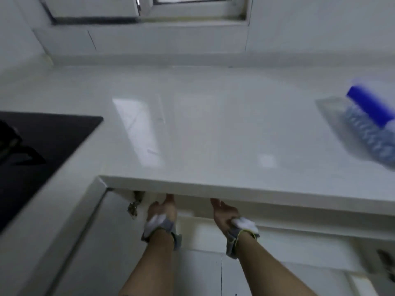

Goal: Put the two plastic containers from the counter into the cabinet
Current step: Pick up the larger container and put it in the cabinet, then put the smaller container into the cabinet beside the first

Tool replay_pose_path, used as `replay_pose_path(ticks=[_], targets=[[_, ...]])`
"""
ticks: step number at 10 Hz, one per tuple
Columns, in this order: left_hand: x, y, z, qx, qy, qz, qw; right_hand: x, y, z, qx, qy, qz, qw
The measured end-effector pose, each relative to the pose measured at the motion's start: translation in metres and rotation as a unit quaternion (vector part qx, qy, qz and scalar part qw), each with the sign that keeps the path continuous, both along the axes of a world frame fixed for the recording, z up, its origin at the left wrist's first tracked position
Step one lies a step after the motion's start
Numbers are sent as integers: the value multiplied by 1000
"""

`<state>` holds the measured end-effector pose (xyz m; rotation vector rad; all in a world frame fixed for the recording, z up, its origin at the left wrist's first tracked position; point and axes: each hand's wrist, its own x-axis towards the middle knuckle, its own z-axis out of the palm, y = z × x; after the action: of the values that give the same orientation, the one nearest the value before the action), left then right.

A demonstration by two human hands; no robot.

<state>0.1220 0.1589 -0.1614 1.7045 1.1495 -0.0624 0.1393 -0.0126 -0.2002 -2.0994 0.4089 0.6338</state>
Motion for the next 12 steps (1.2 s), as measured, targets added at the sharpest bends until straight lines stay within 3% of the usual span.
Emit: replay_pose_path(ticks=[1,2,3,5,6,7,9,10,12], targets=[[-46,-18,75,8,83,-99,992,-53,-9,81,-24,34,3,999],[-90,-32,143,-45,66,-169,982,-104,-22,170,-5,45,4,999],[-134,-39,229,-68,111,-169,977,-146,-45,266,-39,32,5,999],[-132,-58,352,-84,30,-128,988,-159,-91,395,-95,-17,-45,994],[-111,-81,384,-117,-24,-133,984,-158,-107,435,-26,-25,-94,995],[-93,-114,403,-107,-35,-158,981,-148,-130,466,89,-55,-172,979],[-44,-200,387,-41,-10,-274,961,-114,-232,462,-23,-95,-161,982],[-19,-258,360,-56,-23,-342,938,-79,-293,435,-13,-81,-168,982],[30,-324,302,-38,-54,-378,923,-17,-365,378,-28,-53,-189,980]])
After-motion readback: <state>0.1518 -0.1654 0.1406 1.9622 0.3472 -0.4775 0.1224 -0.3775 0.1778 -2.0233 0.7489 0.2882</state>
